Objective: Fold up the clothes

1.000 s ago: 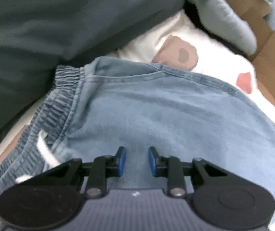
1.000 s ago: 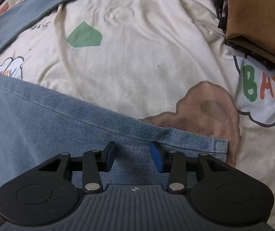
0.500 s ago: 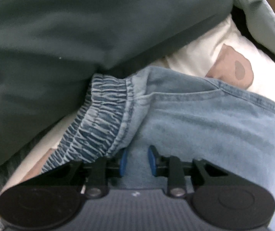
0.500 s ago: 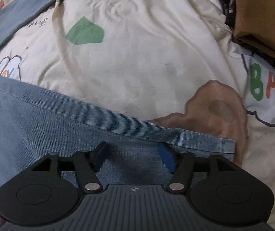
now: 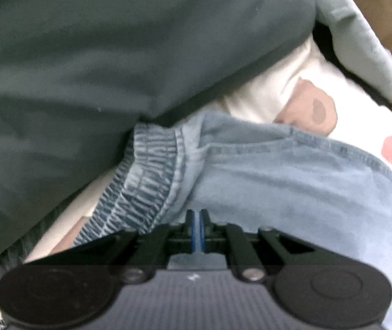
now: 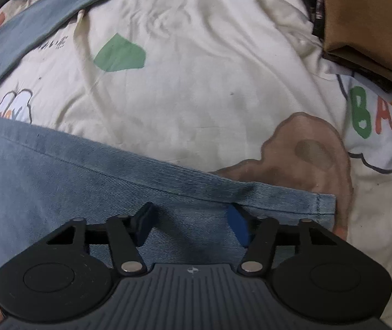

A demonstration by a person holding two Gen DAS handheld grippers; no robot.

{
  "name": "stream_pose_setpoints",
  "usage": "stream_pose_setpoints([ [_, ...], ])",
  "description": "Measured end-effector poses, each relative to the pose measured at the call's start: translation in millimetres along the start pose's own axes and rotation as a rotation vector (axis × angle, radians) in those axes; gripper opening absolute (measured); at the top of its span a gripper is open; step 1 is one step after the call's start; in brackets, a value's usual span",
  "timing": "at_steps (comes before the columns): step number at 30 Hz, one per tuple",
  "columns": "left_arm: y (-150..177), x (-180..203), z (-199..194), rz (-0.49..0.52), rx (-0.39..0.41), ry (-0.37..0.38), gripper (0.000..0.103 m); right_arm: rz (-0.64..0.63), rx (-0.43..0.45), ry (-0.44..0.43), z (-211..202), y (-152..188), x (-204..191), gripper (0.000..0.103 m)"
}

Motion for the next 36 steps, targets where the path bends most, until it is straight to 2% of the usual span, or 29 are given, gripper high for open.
stream_pose_setpoints([
  [2, -9, -1, 3, -0.025, 0.018, -0.011, 0.006, 0.016, 0.002, 0.005, -2, 0, 2, 0.052],
  [5, -21, 2, 14, -0.051, 0.015, -0.013, 0.005, 0.008, -0.005, 0.01, -1, -2, 3, 0.051],
  [12, -34, 1, 47, -0.051, -0.027, -0.095, 0.003, 0.015, -0.017, 0.021, 1, -5, 3, 0.052],
  [21, -40, 11, 62, 0.035, 0.008, -0.144, 0.004, 0.017, -0.029, 0.031, 5, -10, 2, 0.054],
  [25, -40, 21, 46, 0.056, -0.016, -0.158, 0.005, 0.016, -0.029, 0.03, 5, -10, 3, 0.054],
  [27, -37, 25, 32, 0.075, -0.014, -0.122, 0.014, 0.017, -0.021, 0.028, 5, -9, 3, 0.054],
  [32, -27, 27, 0, 0.091, -0.001, -0.058, 0.021, 0.02, -0.01, 0.027, 3, -7, 4, 0.055],
  [36, -20, 25, -22, 0.082, 0.011, -0.034, 0.021, 0.017, -0.009, 0.021, 2, -7, 5, 0.054],
])
Point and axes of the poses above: each gripper's, at about its wrist camera, not at the fingertips, and z roughly the way its jaws point, x to its right, y to its underside, the point moved 4 cm from there along z, roughly the way its jaws point, and after that the axes turned 10 degrees about -y, right-handed, at the moved point
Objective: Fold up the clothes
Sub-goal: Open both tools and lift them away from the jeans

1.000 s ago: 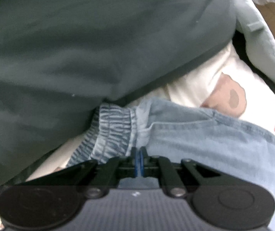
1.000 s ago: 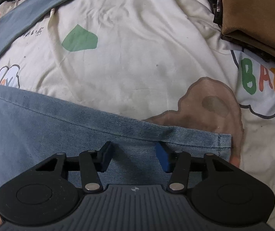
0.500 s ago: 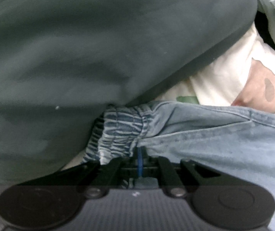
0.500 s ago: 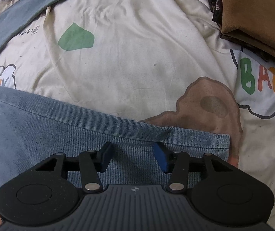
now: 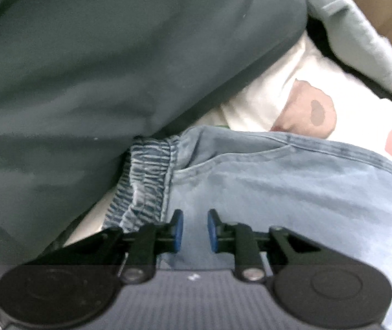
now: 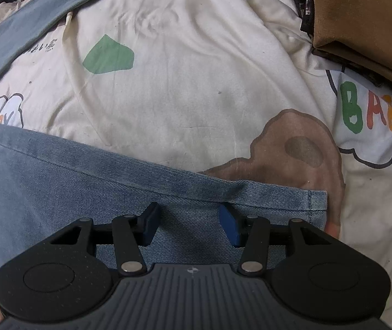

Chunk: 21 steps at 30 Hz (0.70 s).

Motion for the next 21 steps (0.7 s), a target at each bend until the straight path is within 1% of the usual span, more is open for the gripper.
stream_pose_setpoints([
  [3, 15, 1, -17, 0.003, -0.009, 0.042, 0.021, -0.007, 0.003, -0.007, 0, 1, 1, 0.054],
  [5, 27, 9, -24, 0.021, -0.019, 0.072, 0.022, -0.009, 0.007, -0.011, -1, 1, 2, 0.054],
  [6, 32, 11, -24, 0.022, -0.021, 0.084, 0.025, -0.01, 0.01, -0.013, -1, 1, 2, 0.054],
  [7, 38, 14, -25, 0.024, -0.024, 0.096, 0.031, -0.01, 0.012, -0.015, -1, 2, 3, 0.054],
  [8, 43, 17, -23, 0.024, -0.032, 0.102, 0.033, -0.012, 0.015, -0.016, -1, 2, 3, 0.055],
  [11, 61, 33, -11, 0.009, -0.068, 0.105, 0.033, -0.019, 0.022, -0.017, -1, 3, 4, 0.055],
  [13, 69, 43, -3, -0.001, -0.086, 0.095, 0.038, -0.019, 0.022, -0.019, -1, 3, 2, 0.055],
  [14, 72, 48, 1, -0.002, -0.086, 0.083, 0.038, -0.017, 0.021, -0.02, -1, 2, 1, 0.055],
  [17, 76, 53, 3, -0.01, -0.075, 0.055, 0.04, -0.018, 0.009, -0.017, -2, 5, 0, 0.055],
  [19, 73, 49, -1, -0.017, -0.092, 0.068, 0.04, -0.019, 0.001, -0.015, -2, 7, -1, 0.055],
  [21, 71, 46, -10, 0.009, -0.097, 0.087, 0.04, -0.016, -0.004, -0.014, -2, 6, -1, 0.055],
])
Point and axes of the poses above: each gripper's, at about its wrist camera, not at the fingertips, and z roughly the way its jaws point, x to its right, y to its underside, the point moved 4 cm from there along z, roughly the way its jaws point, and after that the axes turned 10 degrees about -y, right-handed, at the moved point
